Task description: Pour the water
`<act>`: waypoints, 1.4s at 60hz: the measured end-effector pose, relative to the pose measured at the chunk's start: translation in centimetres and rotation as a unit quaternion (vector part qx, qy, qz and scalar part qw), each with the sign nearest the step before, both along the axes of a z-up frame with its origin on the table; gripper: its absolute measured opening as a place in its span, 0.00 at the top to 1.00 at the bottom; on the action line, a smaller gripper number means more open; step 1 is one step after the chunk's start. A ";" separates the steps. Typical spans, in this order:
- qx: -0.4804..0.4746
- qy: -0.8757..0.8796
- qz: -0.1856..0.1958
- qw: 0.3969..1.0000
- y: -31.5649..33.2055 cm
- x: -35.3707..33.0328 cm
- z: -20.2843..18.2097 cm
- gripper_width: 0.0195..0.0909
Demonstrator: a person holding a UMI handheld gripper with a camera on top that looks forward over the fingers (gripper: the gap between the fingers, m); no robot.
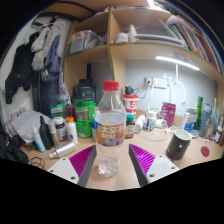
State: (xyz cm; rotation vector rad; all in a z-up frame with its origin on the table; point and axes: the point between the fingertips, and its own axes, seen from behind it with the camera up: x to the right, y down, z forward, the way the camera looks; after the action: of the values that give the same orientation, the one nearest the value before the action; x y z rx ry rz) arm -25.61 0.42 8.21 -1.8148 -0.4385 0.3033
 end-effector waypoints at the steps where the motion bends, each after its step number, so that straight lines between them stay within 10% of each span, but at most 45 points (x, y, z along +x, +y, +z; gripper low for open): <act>1: 0.000 -0.001 0.000 1.000 0.5 -0.2 -0.3 0.26; 13: 0.013 0.018 0.015 1.000 4.4 -3.0 -1.6 0.26; 17: 0.018 0.018 0.015 1.000 5.1 -3.4 -1.7 0.55; 33: -0.023 0.037 -0.004 0.999 6.3 -2.8 -2.1 0.73; 49: -0.179 0.283 -0.038 0.941 10.2 0.7 4.2 0.75; 84: -0.430 0.806 -0.084 0.398 15.7 6.5 11.7 0.76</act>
State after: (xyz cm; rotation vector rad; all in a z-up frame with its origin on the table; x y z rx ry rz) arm -19.12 16.12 19.95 -1.4305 1.5666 2.1502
